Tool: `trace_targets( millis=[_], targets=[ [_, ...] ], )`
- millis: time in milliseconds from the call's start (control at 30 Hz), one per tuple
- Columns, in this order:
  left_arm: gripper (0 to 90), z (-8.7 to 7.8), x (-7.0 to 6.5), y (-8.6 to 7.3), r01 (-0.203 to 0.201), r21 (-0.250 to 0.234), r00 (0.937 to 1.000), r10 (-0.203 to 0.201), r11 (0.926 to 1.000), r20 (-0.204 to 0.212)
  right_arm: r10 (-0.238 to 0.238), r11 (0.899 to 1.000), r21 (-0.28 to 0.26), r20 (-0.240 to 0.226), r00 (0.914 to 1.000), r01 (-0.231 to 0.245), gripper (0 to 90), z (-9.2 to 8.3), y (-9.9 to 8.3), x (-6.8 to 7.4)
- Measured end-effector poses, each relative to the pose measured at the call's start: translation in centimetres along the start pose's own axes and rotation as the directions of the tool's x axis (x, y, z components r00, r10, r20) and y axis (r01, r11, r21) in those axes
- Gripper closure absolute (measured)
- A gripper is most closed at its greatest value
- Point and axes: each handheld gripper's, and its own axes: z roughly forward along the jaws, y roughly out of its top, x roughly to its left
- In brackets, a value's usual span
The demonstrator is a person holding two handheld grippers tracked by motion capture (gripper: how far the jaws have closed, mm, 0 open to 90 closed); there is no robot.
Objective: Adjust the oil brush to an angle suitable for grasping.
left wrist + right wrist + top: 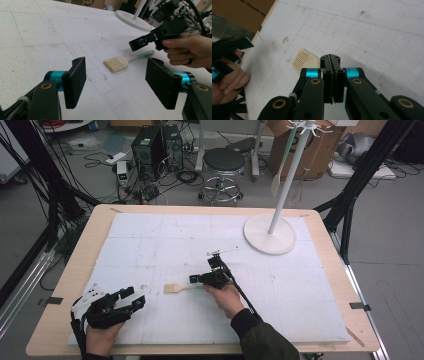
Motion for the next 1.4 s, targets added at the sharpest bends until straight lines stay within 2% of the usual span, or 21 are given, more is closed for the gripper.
trace_targets(
  millis=[167, 300, 400, 500, 600, 1033, 1200, 1400],
  targets=[
    [33.7, 0.0, 0.0, 0.0, 0.002, -0.001, 1.0000, -0.002, 1.0000, 0.003, 0.030, 0.999, -0.027, -0.015, 0.9994, -0.030, 89.8, -1.8, -1.2, -0.4],
    [33.6, 0.0, -0.1, 0.0, 0.000, -0.002, 1.0000, 0.000, 1.0000, 0.004, 0.066, 0.996, -0.055, -0.029, 0.9974, -0.067, 89.8, -3.3, -3.0, -1.3],
    [33.7, 0.0, -0.1, 0.0, -0.001, -0.001, 1.0000, 0.001, 1.0000, 0.004, 0.086, 0.994, -0.062, -0.023, 0.9960, -0.088, 89.9, -4.2, -4.0, -2.0],
    [33.6, 0.0, -0.1, 0.0, -0.004, 0.003, 1.0000, 0.004, 1.0000, 0.005, 0.111, 0.992, -0.054, 0.002, 0.9938, -0.111, 89.9, -4.8, -5.0, -2.6],
    [33.7, 0.1, -0.1, 0.0, -0.003, 0.002, 1.0000, 0.003, 1.0000, 0.004, 0.110, 0.993, -0.043, 0.044, 0.9929, -0.109, 89.9, -5.3, -5.5, -3.0],
    [33.7, 0.2, -0.2, 0.0, -0.008, 0.007, 1.0000, 0.008, 0.9999, 0.003, 0.148, 0.986, -0.080, 0.036, 0.9883, -0.145, 89.9, -5.4, -4.7, -4.3],
    [33.7, 0.2, -0.2, 0.0, -0.008, 0.009, 1.0000, 0.008, 0.9999, 0.002, 0.147, 0.986, -0.087, 0.055, 0.9876, -0.142, 90.0, -5.0, -3.7, -4.7],
    [33.7, 0.2, -0.2, 0.0, -0.006, 0.010, 1.0000, 0.006, 0.9999, 0.001, 0.166, 0.982, -0.104, 0.054, 0.9847, -0.160, 90.0, -4.5, -2.6, -5.3]
  ],
)
